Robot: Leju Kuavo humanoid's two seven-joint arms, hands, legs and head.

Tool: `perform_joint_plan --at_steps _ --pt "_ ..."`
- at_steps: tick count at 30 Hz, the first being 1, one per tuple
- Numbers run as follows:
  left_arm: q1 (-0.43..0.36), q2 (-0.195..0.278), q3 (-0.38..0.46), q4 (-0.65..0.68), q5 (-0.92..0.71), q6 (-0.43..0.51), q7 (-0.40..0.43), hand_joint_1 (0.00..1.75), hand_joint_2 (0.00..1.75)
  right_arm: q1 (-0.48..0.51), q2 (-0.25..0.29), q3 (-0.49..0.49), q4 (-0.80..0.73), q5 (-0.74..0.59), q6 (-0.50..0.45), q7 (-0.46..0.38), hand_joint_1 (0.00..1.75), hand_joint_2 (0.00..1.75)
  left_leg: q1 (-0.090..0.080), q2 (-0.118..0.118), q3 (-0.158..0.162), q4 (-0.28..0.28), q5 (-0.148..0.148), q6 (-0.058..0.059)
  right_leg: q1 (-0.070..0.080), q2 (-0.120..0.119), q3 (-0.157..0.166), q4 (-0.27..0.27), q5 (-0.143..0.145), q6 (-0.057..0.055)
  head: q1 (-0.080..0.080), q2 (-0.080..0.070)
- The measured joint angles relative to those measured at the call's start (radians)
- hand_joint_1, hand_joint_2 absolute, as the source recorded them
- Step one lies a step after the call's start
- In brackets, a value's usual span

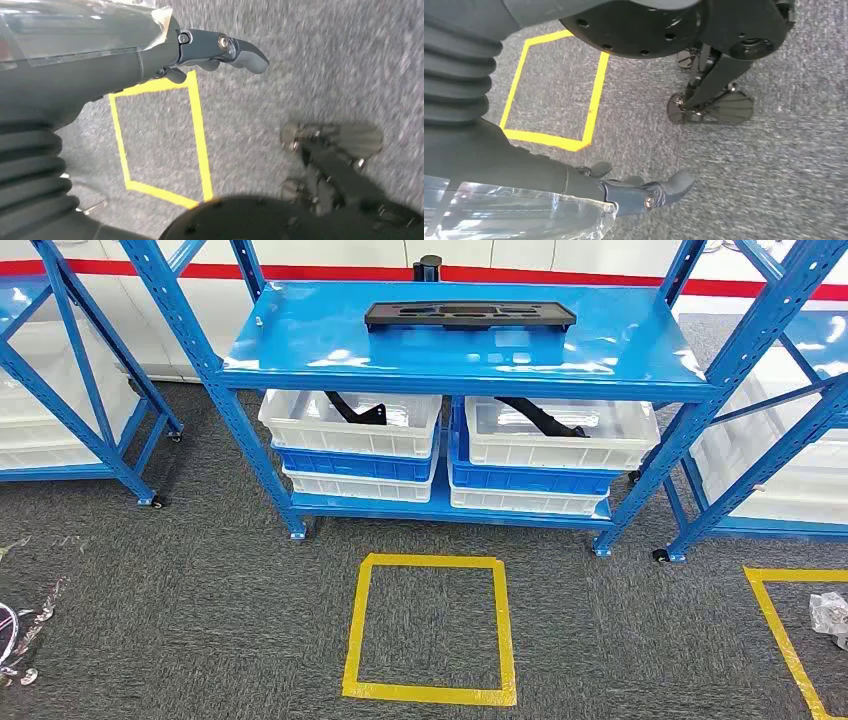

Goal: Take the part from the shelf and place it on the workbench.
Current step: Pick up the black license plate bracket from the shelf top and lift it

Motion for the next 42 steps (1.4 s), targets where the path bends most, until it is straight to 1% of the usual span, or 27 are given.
perform_joint_plan --at_steps 2,14,18,25,35,38,42 --pt "-0.004 -0.002 0.023 0.001 -0.022 0.004 -0.004 0.00 0.00 -0.003 0.002 -0.013 0.000 0.016 -0.004 -0.001 0.00 0.00 0.000 0.000 0.000 0.000 0.000 0.000 0.000 0.000 0.000 0.000 0.000 0.000 0.000 0.000" --pt "-0.055 -0.030 0.299 0.032 -0.280 0.049 -0.052 0.00 0.00 -0.045 0.035 -0.168 0.025 0.205 -0.050 -0.010 0.00 0.00 0.000 0.000 0.000 0.000 0.000 0.000 0.000 0.000 0.000 0.000 0.000 0.000 0.000 0.000" --pt "-0.072 -0.041 0.392 0.047 -0.367 0.063 -0.065 0.00 1.75 -0.060 0.047 -0.219 0.037 0.270 -0.063 -0.012 0.00 0.00 0.000 0.000 0.000 0.000 0.000 0.000 0.000 0.000 0.001 0.000 0.000 0.000 0.000 0.000" --pt "-0.101 -0.061 0.546 0.071 -0.513 0.086 -0.089 0.00 1.75 -0.086 0.065 -0.306 0.061 0.378 -0.085 -0.014 0.00 0.00 0.000 0.000 -0.001 0.000 0.000 0.000 0.000 0.000 0.001 0.000 0.000 0.000 0.000 0.000" --pt "-0.147 -0.093 0.791 0.110 -0.738 0.121 -0.126 0.00 1.75 -0.126 0.095 -0.454 0.099 0.531 -0.117 -0.021 0.00 0.00 0.000 0.000 -0.001 0.000 0.000 0.000 0.000 0.000 0.004 0.000 0.000 0.000 0.000 0.000" --pt "-0.160 -0.101 0.858 0.120 -0.798 0.131 -0.137 0.00 1.75 -0.139 0.102 -0.520 0.108 0.549 -0.129 -0.037 0.00 0.00 0.000 0.000 -0.001 0.000 0.000 0.000 0.000 0.000 0.004 0.000 0.000 0.000 0.000 0.000" --pt "-0.174 -0.112 0.932 0.131 -0.857 0.145 -0.151 0.00 1.75 -0.156 0.104 -0.626 0.117 0.529 -0.154 -0.077 0.00 0.00 0.000 0.000 -0.001 0.000 0.000 0.000 0.000 0.000 0.005 0.000 0.000 0.000 0.000 0.000"
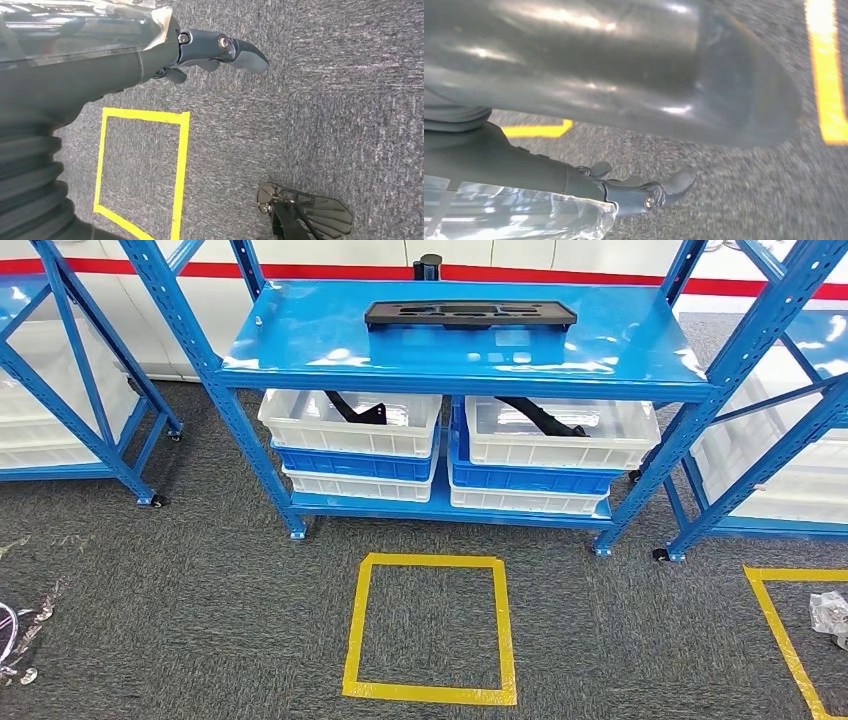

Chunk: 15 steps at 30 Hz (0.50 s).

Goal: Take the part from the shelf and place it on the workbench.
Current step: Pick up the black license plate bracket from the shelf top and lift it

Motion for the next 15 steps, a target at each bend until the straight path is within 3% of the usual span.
perform_joint_plan --at_steps 4,8,15 --pt "-0.010 -0.008 0.060 0.009 -0.043 0.016 -0.015 0.00 1.75 -0.015 -0.002 -0.109 0.004 -0.045 -0.029 -0.048 0.00 0.00 0.000 0.000 0.000 0.000 0.000 0.000 0.000 0.000 0.000 0.000 0.000 0.000 0.000 0.000" --pt "-0.017 -0.015 0.106 0.016 -0.080 0.031 -0.030 0.00 0.00 -0.031 -0.012 -0.223 0.007 -0.111 -0.054 -0.105 0.00 0.00 0.000 0.000 0.000 0.000 0.000 0.000 0.000 0.000 0.001 0.000 0.000 0.000 0.000 0.000" --pt "-0.025 -0.022 0.162 0.024 -0.126 0.057 -0.054 0.00 0.00 -0.053 -0.043 -0.409 0.008 -0.251 -0.074 -0.215 0.00 0.00 0.000 0.000 0.000 0.000 0.000 0.000 0.000 0.000 0.001 0.000 0.000 0.000 0.000 0.000"
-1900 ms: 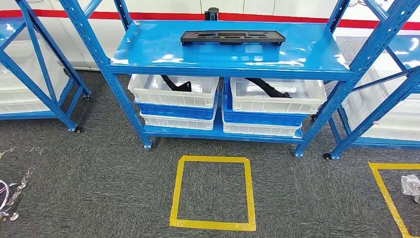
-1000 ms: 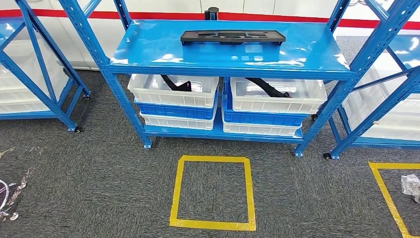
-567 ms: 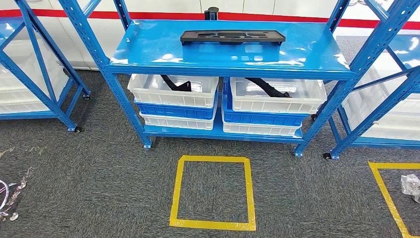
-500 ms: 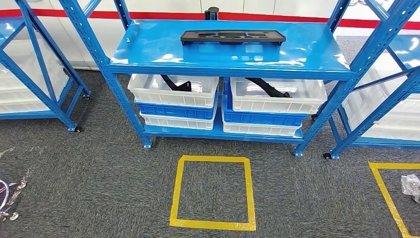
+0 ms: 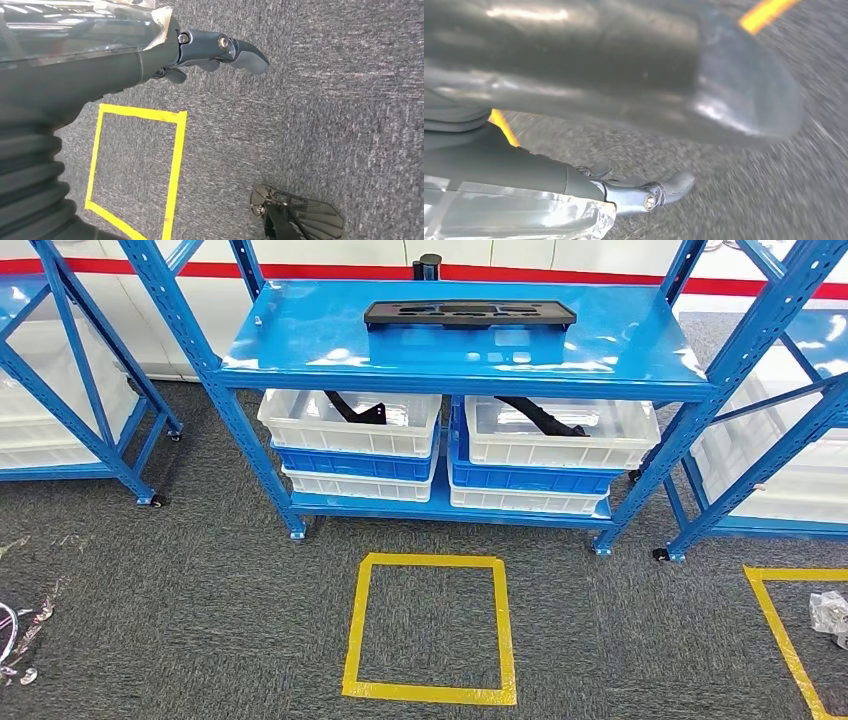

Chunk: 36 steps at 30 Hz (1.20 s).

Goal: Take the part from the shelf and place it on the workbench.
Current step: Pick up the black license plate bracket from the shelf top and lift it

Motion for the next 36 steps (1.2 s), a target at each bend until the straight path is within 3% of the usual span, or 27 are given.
perform_joint_plan --at_steps 8,12,21,36 --pt "-0.004 -0.001 0.033 0.001 -0.019 0.039 -0.015 0.00 0.00 -0.016 -0.048 -0.137 -0.009 -0.147 0.055 -0.116 0.00 0.00 0.000 0.000 0.000 0.000 0.000 0.000 0.000 0.000 0.000 0.000 0.000 0.000 0.000 0.000" --pt "-0.006 0.000 0.057 0.002 -0.023 0.045 -0.025 0.00 1.75 -0.025 -0.079 -0.208 -0.028 -0.239 0.119 -0.191 0.00 0.00 0.000 0.000 0.000 0.000 0.000 0.000 0.000 0.000 0.000 0.000 0.000 0.000 0.000 0.000" --pt "-0.011 0.006 0.104 0.002 -0.018 0.022 -0.025 0.00 1.75 -0.041 -0.103 -0.285 -0.166 -0.427 0.313 -0.305 0.00 0.00 -0.001 0.000 0.000 0.000 0.000 0.000 0.000 0.000 0.001 0.000 0.000 0.000 0.000 0.000" --pt "-0.012 0.006 0.130 0.003 0.007 -0.020 -0.022 0.00 1.75 0.000 0.009 -0.150 -0.643 -0.610 0.405 -0.338 0.00 0.00 -0.001 0.000 0.000 0.000 0.000 0.000 0.000 0.000 0.000 0.000 0.000 0.000 0.000 0.000"
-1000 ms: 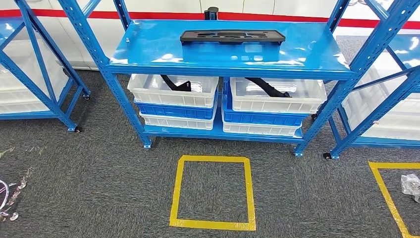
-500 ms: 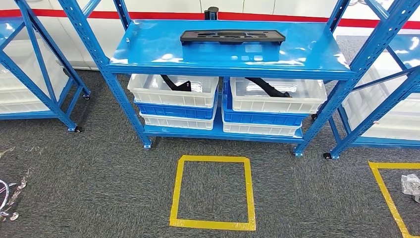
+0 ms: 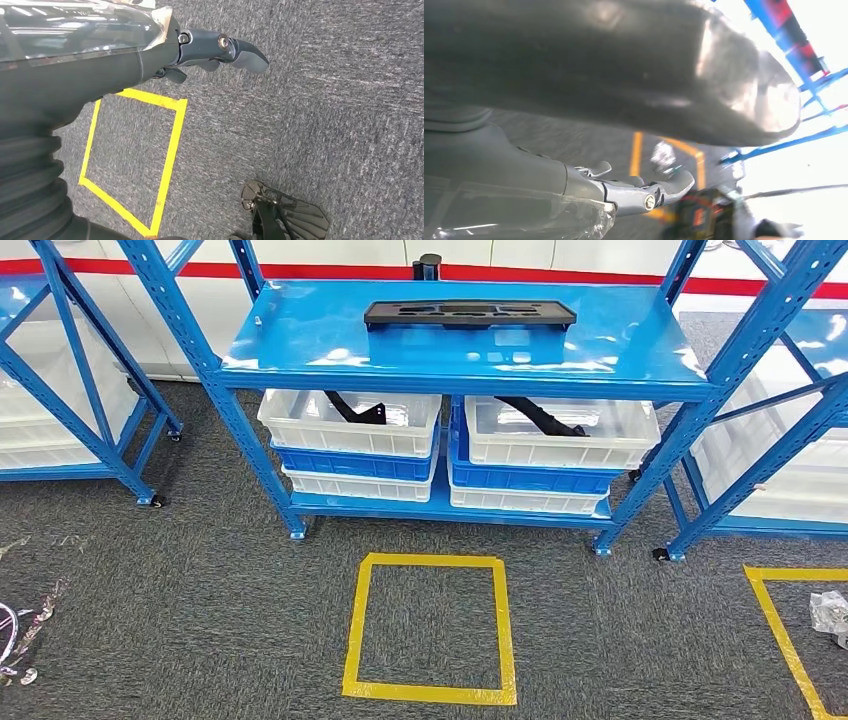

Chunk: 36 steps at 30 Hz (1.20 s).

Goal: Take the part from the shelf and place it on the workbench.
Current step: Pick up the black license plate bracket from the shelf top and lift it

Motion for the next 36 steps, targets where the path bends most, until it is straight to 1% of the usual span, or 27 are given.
perform_joint_plan --at_steps 1,5,11,18,26,36 --pt "0.000 0.000 0.001 0.000 0.001 -0.003 0.000 0.00 1.75 0.004 0.006 0.013 -0.031 -0.005 0.005 -0.002 0.00 0.00 0.000 0.000 0.000 0.000 0.000 0.000 0.000 0.000 0.000 0.000 0.000 0.000 0.000 0.000" --pt "0.000 0.000 0.007 0.000 0.004 -0.011 0.000 0.00 0.00 0.026 0.035 0.081 -0.174 -0.012 0.025 -0.012 0.00 0.00 0.000 0.000 0.000 0.000 0.000 0.000 0.000 0.000 0.000 0.000 0.000 0.000 0.000 0.000" --pt "0.000 -0.001 0.010 0.000 0.009 -0.021 0.000 0.00 0.00 0.061 0.058 0.208 -0.351 0.018 0.053 -0.019 0.00 0.00 0.000 0.000 0.000 0.000 0.000 0.000 0.000 0.000 0.000 0.000 0.000 0.000 0.000 0.000" --pt "-0.001 -0.004 0.010 0.000 0.014 -0.036 0.000 0.00 0.00 0.107 0.055 0.420 -0.540 0.077 0.065 -0.021 0.00 0.00 0.000 0.000 0.000 0.000 0.000 0.000 0.000 0.000 0.000 0.000 0.000 0.000 0.000 0.000" --pt "-0.001 -0.008 0.011 0.000 0.019 -0.054 0.000 0.00 0.00 0.151 0.019 0.677 -0.710 0.150 0.075 -0.024 0.00 0.00 0.000 0.000 0.000 0.000 0.000 0.000 0.000 0.000 0.000 0.000 0.000 0.000 0.000 0.000" --pt "-0.002 -0.013 0.011 0.000 0.024 -0.079 0.004 0.00 0.00 0.191 -0.039 0.993 -0.866 0.275 0.098 -0.026 0.00 0.00 0.000 0.000 0.000 0.000 0.000 0.000 0.000 0.000 0.000 0.000 0.000 0.000 0.000 0.000"
